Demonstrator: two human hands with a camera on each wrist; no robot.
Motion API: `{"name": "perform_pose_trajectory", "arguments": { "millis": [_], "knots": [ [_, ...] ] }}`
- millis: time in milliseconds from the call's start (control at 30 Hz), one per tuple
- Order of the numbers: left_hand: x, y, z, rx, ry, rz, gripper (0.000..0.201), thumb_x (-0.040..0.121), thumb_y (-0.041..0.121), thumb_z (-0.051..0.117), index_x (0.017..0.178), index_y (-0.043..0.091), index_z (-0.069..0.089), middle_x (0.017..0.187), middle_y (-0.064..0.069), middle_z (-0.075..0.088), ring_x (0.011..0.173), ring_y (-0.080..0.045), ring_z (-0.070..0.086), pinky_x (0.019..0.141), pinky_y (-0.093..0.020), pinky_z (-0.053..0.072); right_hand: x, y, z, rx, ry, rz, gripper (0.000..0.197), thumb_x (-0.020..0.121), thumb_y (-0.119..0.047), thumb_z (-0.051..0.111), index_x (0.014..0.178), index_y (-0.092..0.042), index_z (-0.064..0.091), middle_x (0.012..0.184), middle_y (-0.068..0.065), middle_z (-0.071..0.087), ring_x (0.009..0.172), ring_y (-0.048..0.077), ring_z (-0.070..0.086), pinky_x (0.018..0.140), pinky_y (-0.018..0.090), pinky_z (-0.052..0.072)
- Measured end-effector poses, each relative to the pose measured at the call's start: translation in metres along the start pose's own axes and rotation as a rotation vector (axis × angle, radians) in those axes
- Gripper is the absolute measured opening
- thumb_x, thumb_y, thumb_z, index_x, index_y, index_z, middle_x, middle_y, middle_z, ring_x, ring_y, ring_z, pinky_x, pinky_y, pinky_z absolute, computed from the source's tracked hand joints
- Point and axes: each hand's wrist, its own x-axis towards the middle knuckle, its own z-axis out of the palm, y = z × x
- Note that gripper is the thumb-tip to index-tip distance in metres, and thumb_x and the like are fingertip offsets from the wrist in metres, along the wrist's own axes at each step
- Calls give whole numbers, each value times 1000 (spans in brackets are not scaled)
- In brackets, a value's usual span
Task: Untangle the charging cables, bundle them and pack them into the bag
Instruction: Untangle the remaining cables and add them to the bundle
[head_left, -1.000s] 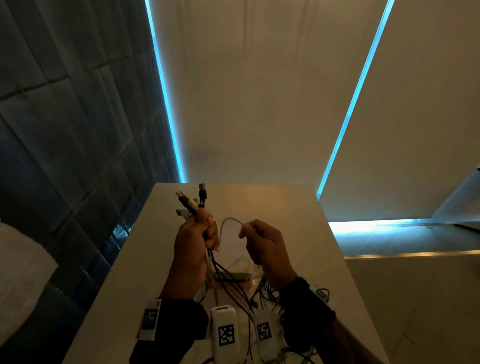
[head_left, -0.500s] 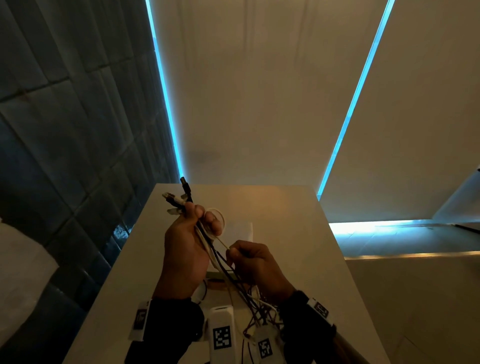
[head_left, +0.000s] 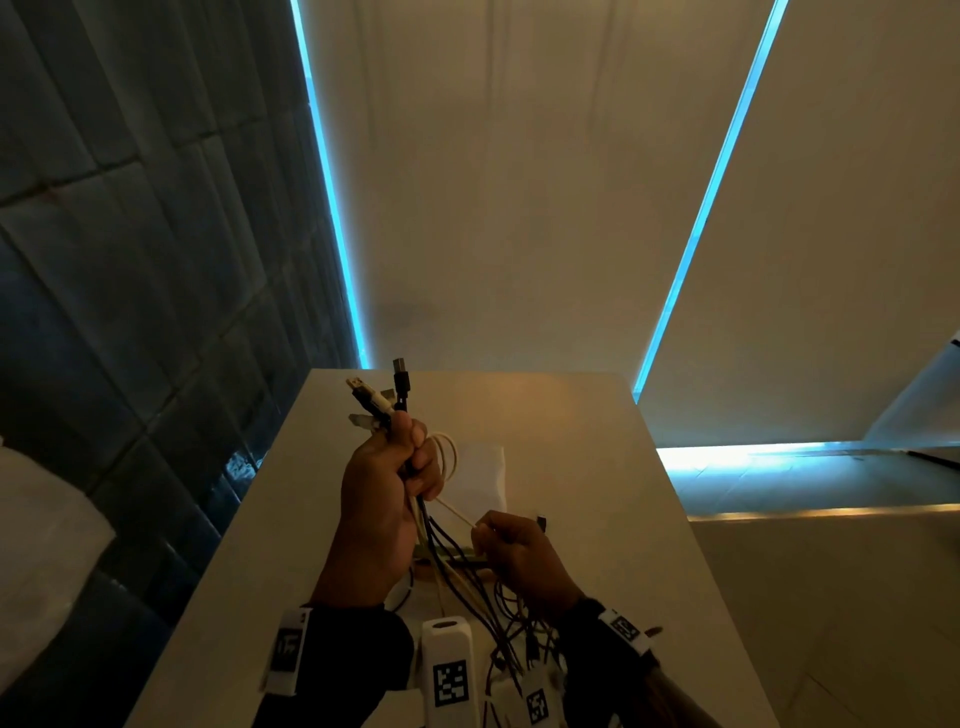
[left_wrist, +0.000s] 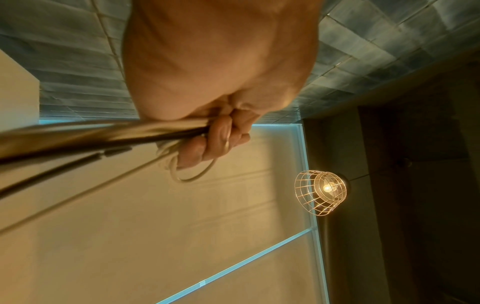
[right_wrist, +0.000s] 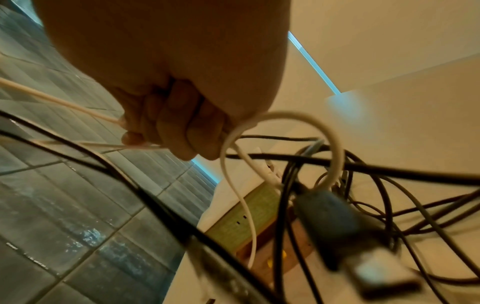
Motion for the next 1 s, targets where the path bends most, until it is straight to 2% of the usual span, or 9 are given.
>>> {"name": "perform_pose_trajectory", "arguments": {
  "millis": [200,300,367,433,567,667,767,900,1000],
  "knots": [
    [-1,1,0,4,6,11,34,101,26,32,70,12,40,51,6,38,38,-5,26,39,-19,28,3,13,0,-56,29,-66,31,93,-21,52,62,-22,50,54,-13,46,53,0,41,57,16,36],
    [0,3,-2,2,10,23,34,100,25,32,71,12,40,50,7,36,38,-5,25,39,-19,27,3,27,-2,-57,61,-69,32,86,-43,53,57,-31,50,57,-10,45,56,4,42,59,21,36],
    [0,4,-3,-2,12,22,34,100,26,32,70,12,39,49,7,36,37,-5,25,39,-19,27,3,37,-5,-61,83,-39,33,83,-49,53,57,-30,53,59,-6,48,58,7,46,61,23,39],
    [-1,3,-3,-1,18,20,34,101,25,31,70,12,39,49,7,36,37,-5,25,39,-18,26,3,45,-6,-79,91,-20,34,83,-51,52,58,-28,55,58,-8,50,59,8,48,63,25,41],
    [0,1,-4,27,34,21,35,102,24,30,70,12,39,48,8,36,36,-4,25,39,-18,25,5,51,-5,-85,106,18,31,85,-39,55,58,-23,54,54,-11,50,58,7,48,63,27,41],
    [3,0,-10,100,61,22,35,102,24,30,70,12,40,49,7,36,36,-4,25,39,-20,22,7,38,-7,-61,191,52,29,86,-27,57,58,-20,56,56,-9,49,54,7,47,58,27,41],
    [4,-4,-14,229,99,2,38,103,24,32,67,12,39,48,6,38,37,-6,26,39,-20,22,8,1,-9,-10,279,20,28,94,-16,56,66,-12,61,48,-10,42,44,7,37,49,23,31],
    [4,-14,-13,367,166,-55,41,103,24,35,65,11,45,52,-2,52,43,-14,41,46,-26,27,6,-54,-6,164,225,-96,23,96,-12,52,76,-3,60,47,-6,36,42,12,25,44,23,20],
    [3,-18,-9,462,189,-106,34,103,26,36,78,11,52,64,-4,66,49,-13,57,48,-27,37,-1,-80,0,284,104,-180,22,95,-16,55,77,-6,60,50,-3,35,44,12,21,42,22,20]
  ]
}}
